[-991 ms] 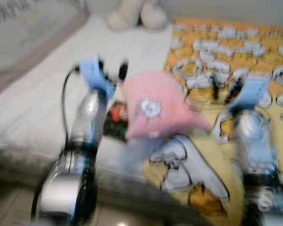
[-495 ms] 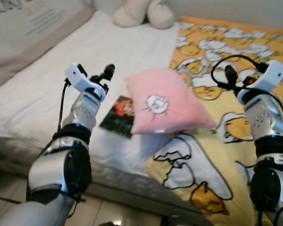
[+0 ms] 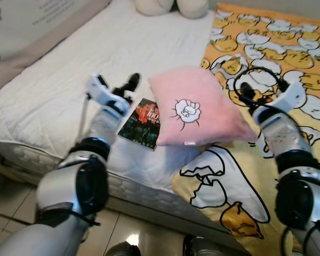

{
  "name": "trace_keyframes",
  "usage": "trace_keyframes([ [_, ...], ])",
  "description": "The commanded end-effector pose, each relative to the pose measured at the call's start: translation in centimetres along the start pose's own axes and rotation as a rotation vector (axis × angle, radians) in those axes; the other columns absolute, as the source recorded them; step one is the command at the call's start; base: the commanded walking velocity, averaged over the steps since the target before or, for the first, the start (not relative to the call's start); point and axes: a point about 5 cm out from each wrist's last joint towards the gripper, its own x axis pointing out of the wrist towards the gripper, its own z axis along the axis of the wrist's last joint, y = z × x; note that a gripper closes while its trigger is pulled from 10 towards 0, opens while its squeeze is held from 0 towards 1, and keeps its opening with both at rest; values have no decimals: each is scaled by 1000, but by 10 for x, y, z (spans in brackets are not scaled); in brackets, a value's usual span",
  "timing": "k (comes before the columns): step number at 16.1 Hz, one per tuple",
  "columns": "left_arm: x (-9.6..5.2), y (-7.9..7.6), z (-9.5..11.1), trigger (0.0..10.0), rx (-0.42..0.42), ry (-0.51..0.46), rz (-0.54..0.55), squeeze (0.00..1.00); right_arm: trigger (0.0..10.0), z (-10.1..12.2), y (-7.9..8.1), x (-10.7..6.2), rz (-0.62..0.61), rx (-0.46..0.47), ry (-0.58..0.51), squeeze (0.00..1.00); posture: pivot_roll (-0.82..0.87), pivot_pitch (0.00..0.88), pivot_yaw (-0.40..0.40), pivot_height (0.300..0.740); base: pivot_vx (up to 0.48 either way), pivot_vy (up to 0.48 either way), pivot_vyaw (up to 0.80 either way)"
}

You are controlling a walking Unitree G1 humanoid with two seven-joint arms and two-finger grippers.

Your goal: Clean up the room

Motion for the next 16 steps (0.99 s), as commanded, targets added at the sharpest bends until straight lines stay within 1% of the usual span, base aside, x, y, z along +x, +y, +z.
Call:
trace_keyframes([
  [1, 4, -11, -7, 10000, -20, 26, -44, 0, 10000, 2, 8, 3, 25, 27, -11, 0, -191, 172, 20, 740, 0, 0, 0],
  [2, 5, -17, -19, 10000, -32, 59, -66, 0, 10000, -3, 10, 3, 28, 41, 2, 0, -196, 174, 21, 740, 0, 0, 0],
  [3, 6, -21, -25, 10000, -43, 78, -80, 0, 10000, -5, 10, 3, 30, 53, 13, 0, -201, 178, 22, 740, 0, 0, 0],
  [4, 6, -27, -36, 10000, -66, 114, -99, 0, 10000, -9, 10, 2, 36, 56, 29, 0, -214, 186, 24, 740, 0, 0, 0],
  [6, 6, -34, -49, 10000, -77, 148, -114, 0, 10000, -12, 6, -1, 34, 59, 36, 0, -231, 202, 28, 740, 0, 0, 0],
  [7, 6, -36, -56, 10000, -33, 178, -120, 0, 10000, -13, 3, -3, 30, 61, 37, 0, -231, 208, 29, 740, 0, 0, 0],
  [8, 5, -35, -64, 10000, 74, 230, -72, 0, 10000, -15, -1, -4, 24, 66, 44, 0, -230, 210, 28, 740, 0, 0, 0],
  [9, 6, -43, -69, 10000, 31, 224, -108, 0, 10000, -19, -6, -7, 12, 76, 50, 0, -235, 213, 29, 740, 0, 0, 0],
  [10, 6, -56, -78, 10000, 3, 238, -173, 0, 10000, -23, -14, -11, -9, 97, 58, 0, -237, 215, 30, 740, 0, 0, 0],
  [11, 6, -65, -87, 10000, 29, 269, -206, 0, 10000, -29, -19, -15, -19, 115, 70, 0, -242, 217, 32, 740, 0, 0, 0],
  [12, 5, -69, -93, 10000, 62, 290, -217, 0, 10000, -33, -21, -17, -22, 125, 82, 0, -246, 219, 33, 740, 0, 0, 0],
  [14, 4, -70, -99, 10000, 106, 301, -196, 0, 10000, -44, -19, -20, -14, 132, 116, 0, -256, 220, 38, 740, 0, 0, 0],
  [16, 4, -72, -104, 10000, 147, 309, -171, 0, 10000, -51, -13, -21, 3, 150, 137, 0, -258, 221, 39, 740, 0, 0, 0],
])
